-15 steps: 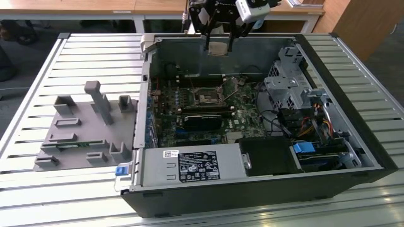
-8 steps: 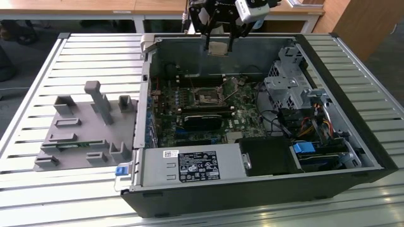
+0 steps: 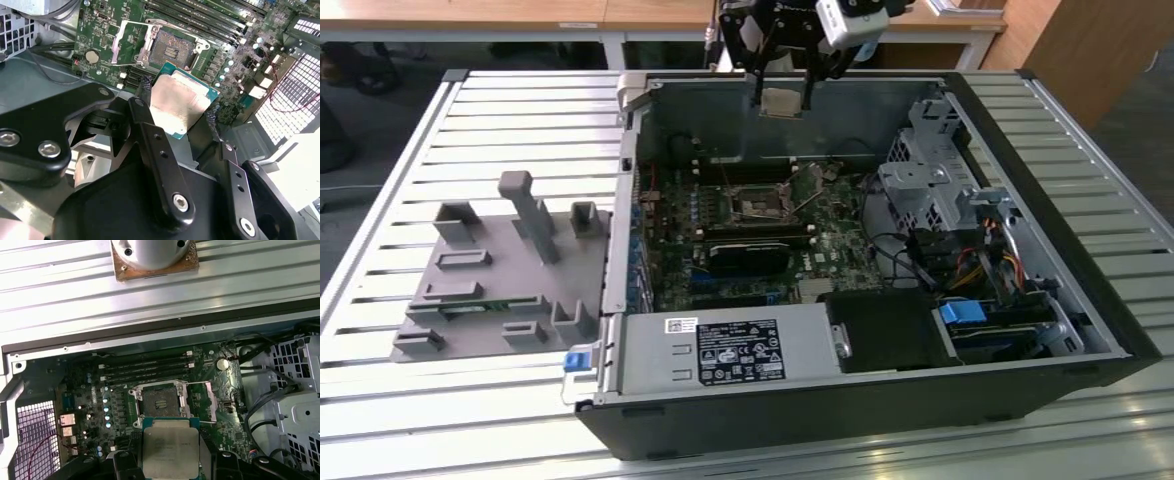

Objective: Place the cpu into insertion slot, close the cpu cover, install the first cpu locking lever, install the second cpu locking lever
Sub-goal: 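Place the cpu into insertion slot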

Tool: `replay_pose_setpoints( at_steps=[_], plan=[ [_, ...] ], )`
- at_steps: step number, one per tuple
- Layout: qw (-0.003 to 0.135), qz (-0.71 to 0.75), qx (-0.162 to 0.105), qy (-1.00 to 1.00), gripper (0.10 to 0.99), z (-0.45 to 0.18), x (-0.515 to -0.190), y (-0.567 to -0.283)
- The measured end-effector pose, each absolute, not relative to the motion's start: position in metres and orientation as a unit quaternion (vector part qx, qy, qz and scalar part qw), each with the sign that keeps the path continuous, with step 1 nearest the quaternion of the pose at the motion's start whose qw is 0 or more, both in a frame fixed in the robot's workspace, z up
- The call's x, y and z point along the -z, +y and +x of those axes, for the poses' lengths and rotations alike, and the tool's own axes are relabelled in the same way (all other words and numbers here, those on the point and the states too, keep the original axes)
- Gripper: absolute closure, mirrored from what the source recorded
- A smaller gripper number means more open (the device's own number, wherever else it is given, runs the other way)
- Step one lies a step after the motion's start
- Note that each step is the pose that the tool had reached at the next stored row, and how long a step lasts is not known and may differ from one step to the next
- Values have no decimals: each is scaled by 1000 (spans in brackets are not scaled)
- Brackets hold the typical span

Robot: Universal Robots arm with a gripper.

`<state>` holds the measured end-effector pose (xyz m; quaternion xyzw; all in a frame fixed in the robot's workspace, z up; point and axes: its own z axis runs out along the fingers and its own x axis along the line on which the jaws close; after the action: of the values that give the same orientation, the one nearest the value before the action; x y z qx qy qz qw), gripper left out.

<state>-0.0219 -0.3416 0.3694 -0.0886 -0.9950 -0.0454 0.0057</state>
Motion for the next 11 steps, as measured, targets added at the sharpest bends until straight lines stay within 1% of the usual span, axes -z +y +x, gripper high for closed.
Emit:
replay_pose_setpoints(
  at_steps=[11],
  plan=[
    [5,-99,45,-994,545,-22,-369,-342]
  ],
)
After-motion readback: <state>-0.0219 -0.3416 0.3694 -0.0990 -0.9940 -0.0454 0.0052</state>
